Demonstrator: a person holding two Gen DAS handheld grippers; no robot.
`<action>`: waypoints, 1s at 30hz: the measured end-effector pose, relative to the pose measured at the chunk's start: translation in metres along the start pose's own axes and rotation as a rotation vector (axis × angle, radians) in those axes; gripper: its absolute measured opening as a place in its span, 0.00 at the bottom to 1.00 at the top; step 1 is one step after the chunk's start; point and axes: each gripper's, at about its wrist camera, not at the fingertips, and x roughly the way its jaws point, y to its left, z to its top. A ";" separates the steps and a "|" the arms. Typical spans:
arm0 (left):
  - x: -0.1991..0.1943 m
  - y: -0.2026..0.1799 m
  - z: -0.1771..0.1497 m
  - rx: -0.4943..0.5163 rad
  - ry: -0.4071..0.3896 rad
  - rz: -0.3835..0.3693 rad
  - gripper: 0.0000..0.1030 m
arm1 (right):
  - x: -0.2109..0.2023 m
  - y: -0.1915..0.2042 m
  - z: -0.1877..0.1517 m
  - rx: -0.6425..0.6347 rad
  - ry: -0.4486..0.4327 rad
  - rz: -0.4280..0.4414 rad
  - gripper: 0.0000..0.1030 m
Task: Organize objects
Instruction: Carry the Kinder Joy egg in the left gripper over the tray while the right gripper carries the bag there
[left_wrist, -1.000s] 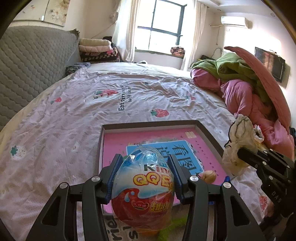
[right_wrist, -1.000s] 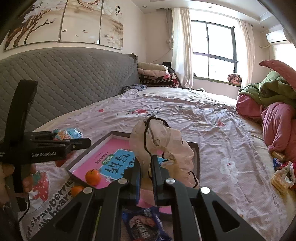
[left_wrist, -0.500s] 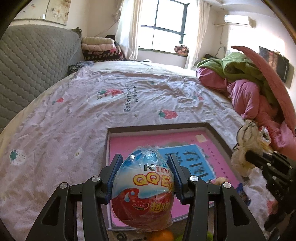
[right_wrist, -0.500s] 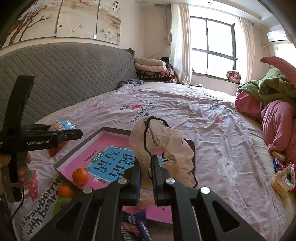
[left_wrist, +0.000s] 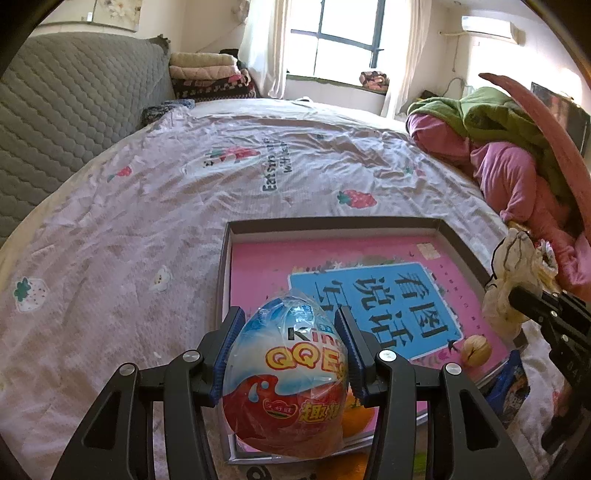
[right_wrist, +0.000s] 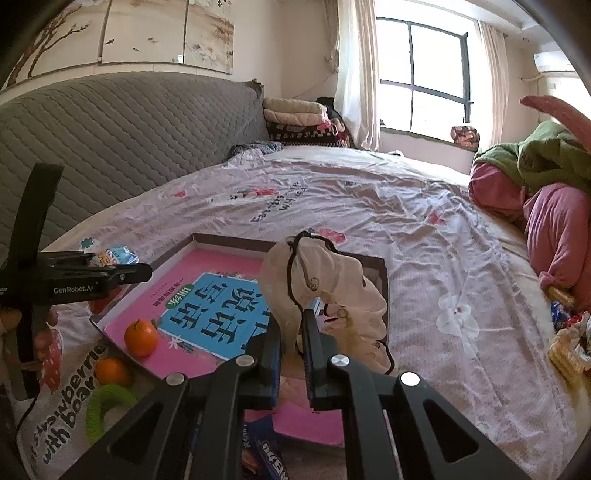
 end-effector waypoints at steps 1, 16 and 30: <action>0.002 0.000 -0.001 0.003 0.004 0.008 0.50 | 0.002 -0.001 -0.001 0.003 0.010 0.000 0.10; 0.023 -0.004 -0.015 0.030 0.064 0.032 0.50 | 0.035 -0.016 -0.016 0.093 0.137 0.021 0.10; 0.027 -0.007 -0.018 0.039 0.077 0.035 0.50 | 0.037 -0.013 -0.017 0.100 0.155 0.042 0.27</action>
